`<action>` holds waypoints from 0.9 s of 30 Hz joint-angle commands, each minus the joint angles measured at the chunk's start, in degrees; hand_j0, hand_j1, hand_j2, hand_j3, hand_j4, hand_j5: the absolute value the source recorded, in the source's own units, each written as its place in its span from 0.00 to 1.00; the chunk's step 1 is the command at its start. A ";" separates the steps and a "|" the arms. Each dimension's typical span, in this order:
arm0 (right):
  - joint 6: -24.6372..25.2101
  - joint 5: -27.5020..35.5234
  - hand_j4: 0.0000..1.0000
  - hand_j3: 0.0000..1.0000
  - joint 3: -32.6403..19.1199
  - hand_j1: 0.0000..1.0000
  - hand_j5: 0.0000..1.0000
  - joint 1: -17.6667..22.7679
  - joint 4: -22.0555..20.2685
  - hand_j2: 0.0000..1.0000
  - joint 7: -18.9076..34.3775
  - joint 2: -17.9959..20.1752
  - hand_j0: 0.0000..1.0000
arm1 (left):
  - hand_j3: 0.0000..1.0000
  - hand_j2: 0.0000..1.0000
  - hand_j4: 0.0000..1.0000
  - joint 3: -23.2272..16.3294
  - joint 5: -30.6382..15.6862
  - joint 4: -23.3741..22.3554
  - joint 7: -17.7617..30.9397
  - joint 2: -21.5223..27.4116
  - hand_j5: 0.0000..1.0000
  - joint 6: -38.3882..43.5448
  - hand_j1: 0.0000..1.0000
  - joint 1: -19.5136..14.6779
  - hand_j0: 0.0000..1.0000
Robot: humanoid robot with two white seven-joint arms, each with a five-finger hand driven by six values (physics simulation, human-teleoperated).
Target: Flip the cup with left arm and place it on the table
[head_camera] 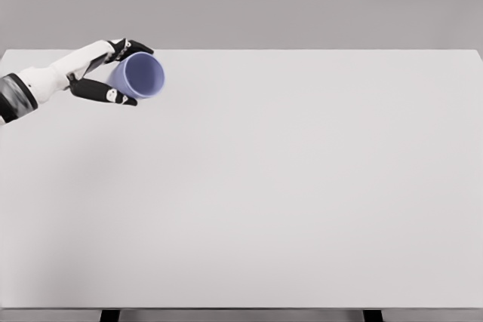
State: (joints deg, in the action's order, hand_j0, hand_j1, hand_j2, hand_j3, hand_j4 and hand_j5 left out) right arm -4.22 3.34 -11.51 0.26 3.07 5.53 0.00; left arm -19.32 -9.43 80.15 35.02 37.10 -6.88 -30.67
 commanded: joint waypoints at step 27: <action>0.00 0.00 1.00 1.00 0.00 1.00 1.00 -0.09 0.00 1.00 0.01 0.00 1.00 | 0.76 0.76 0.76 0.08 -20.10 -0.52 -0.02 -3.87 0.76 5.73 0.76 3.69 0.76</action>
State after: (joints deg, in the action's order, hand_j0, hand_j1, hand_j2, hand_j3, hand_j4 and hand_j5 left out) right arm -4.21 3.34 -11.51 0.26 3.07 5.53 0.00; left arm -19.25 -27.82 79.59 35.01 33.30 -1.97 -26.81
